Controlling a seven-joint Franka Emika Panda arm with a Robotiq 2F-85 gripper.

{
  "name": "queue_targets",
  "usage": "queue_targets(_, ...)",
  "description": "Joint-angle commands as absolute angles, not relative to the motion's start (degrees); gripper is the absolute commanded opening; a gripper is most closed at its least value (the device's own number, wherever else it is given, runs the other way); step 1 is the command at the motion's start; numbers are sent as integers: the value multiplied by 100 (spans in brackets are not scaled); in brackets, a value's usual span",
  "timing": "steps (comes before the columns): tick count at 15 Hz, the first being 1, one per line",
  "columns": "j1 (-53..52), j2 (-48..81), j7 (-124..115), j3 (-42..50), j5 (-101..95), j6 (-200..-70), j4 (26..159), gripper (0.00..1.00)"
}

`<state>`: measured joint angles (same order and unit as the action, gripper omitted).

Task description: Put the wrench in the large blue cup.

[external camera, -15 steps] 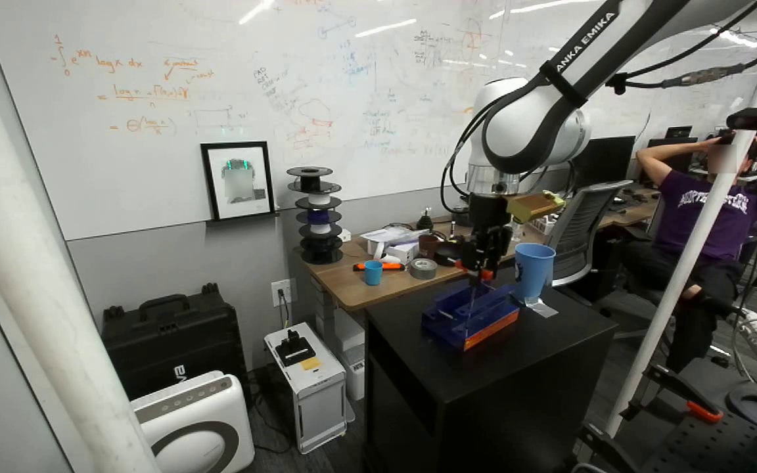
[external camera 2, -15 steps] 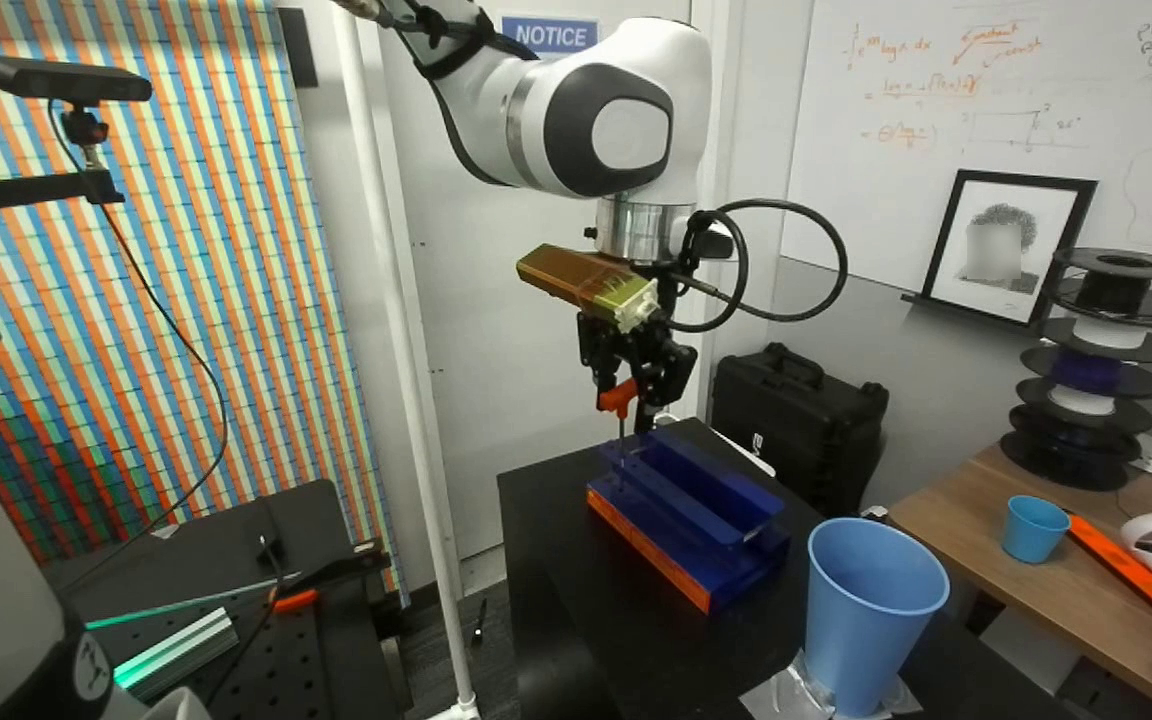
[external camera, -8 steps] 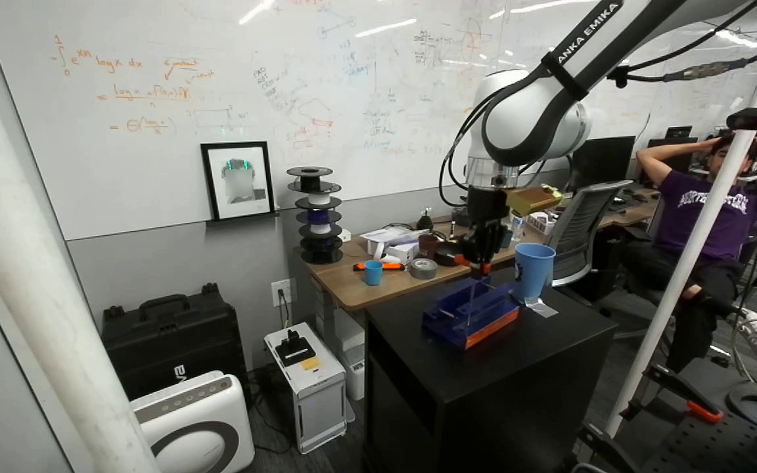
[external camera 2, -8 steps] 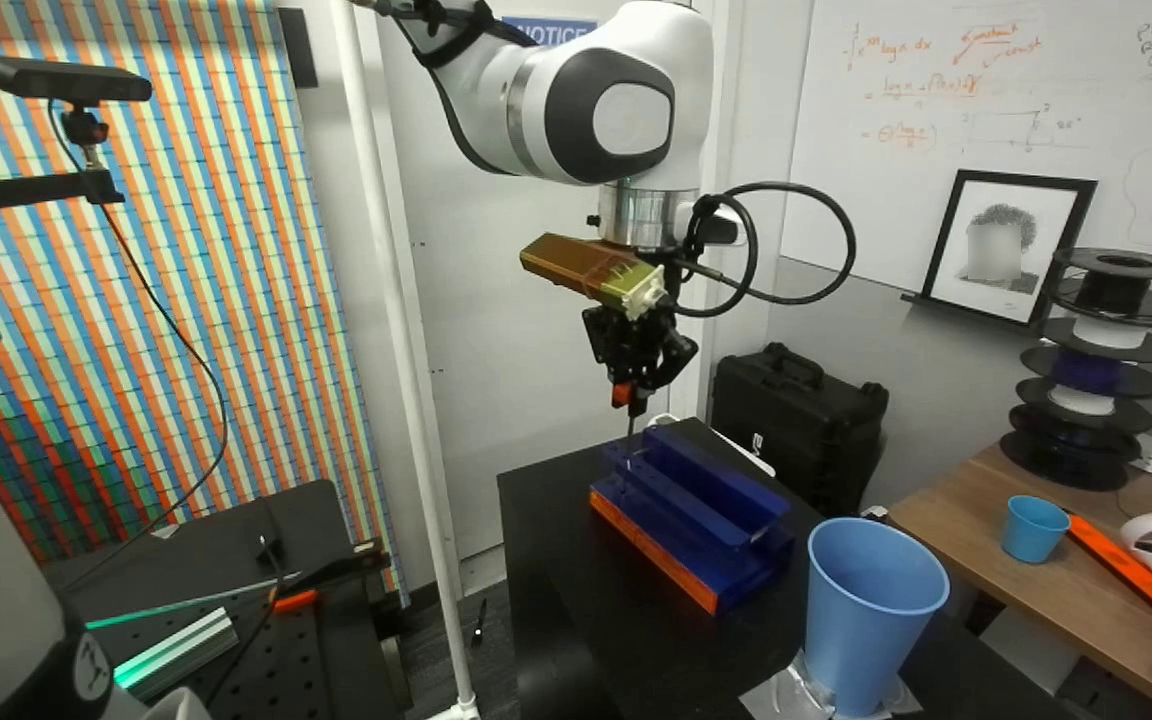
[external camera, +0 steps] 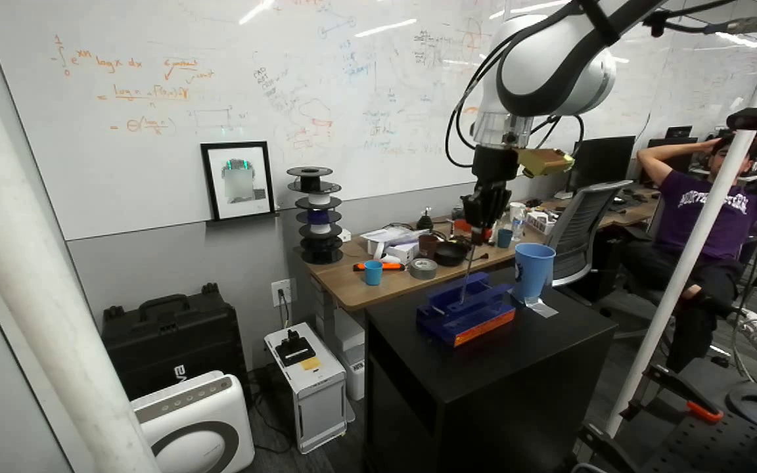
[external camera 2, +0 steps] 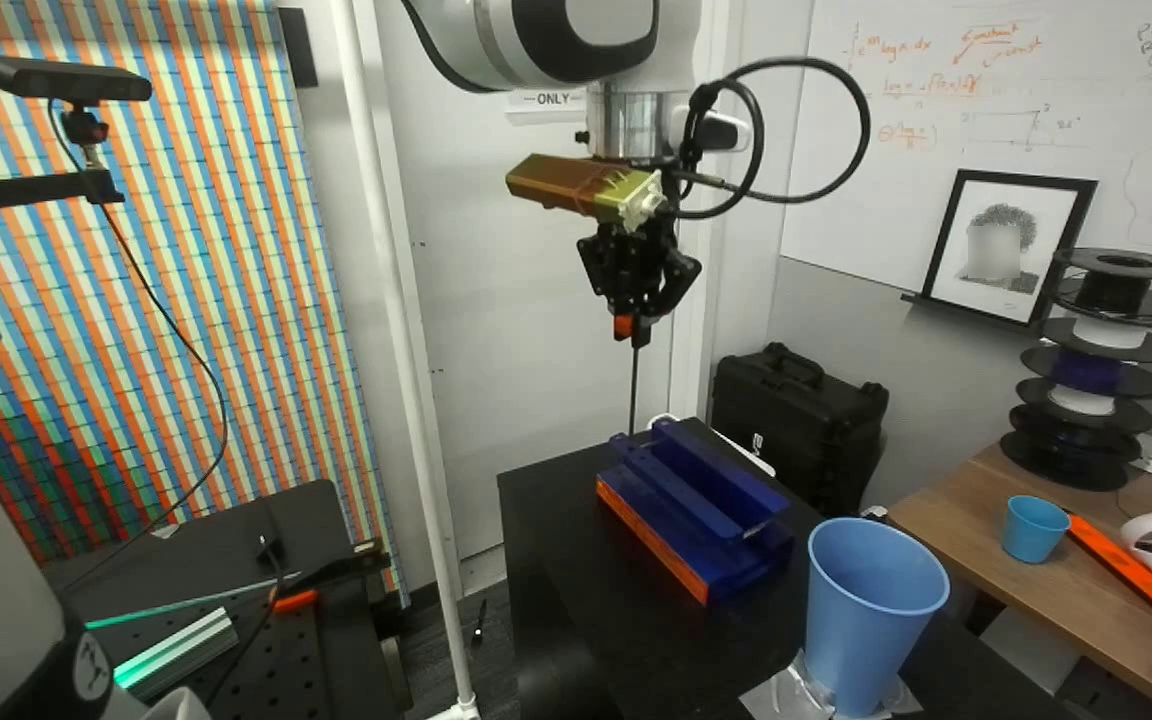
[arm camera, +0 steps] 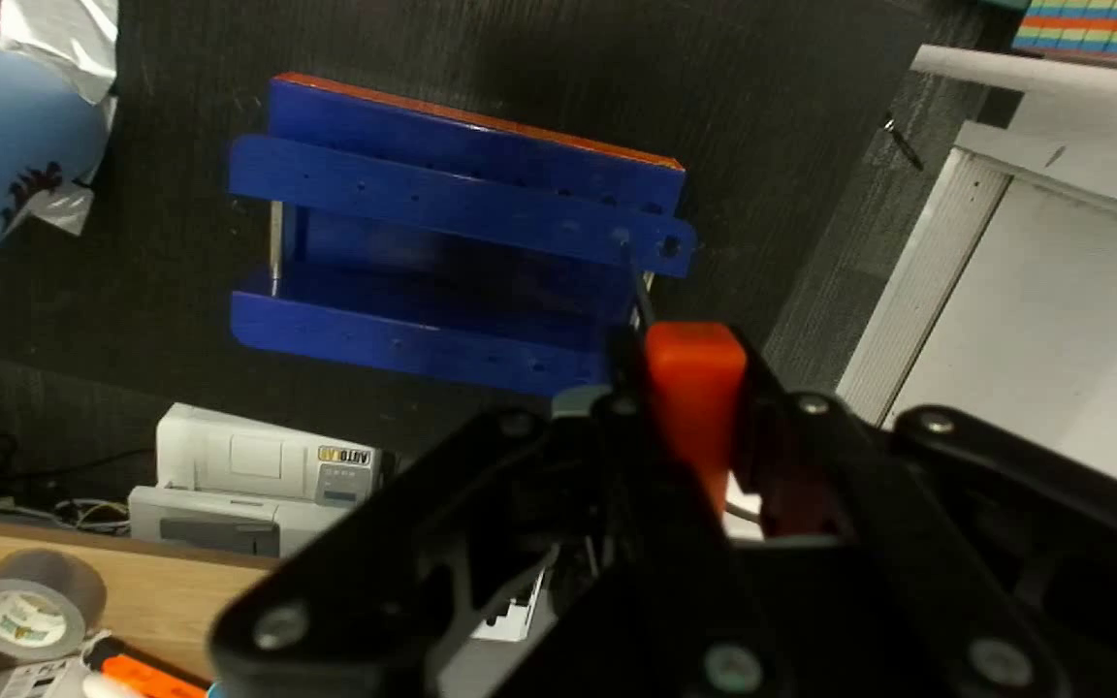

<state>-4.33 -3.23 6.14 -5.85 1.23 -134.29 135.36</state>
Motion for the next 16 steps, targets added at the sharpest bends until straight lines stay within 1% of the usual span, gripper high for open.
queue_targets(1,-439,-1199,483,-529,-15,-13055,13660,13)
queue_targets(4,-228,-1563,238,-376,-378,-12957,13605,13)
queue_targets(7,119,-1646,-25,-143,-783,-13005,13567,13)
queue_targets(13,728,-1281,-364,303,-1260,-13201,13488,13)
queue_targets(16,874,-963,-505,456,-1315,-13327,13431,13)
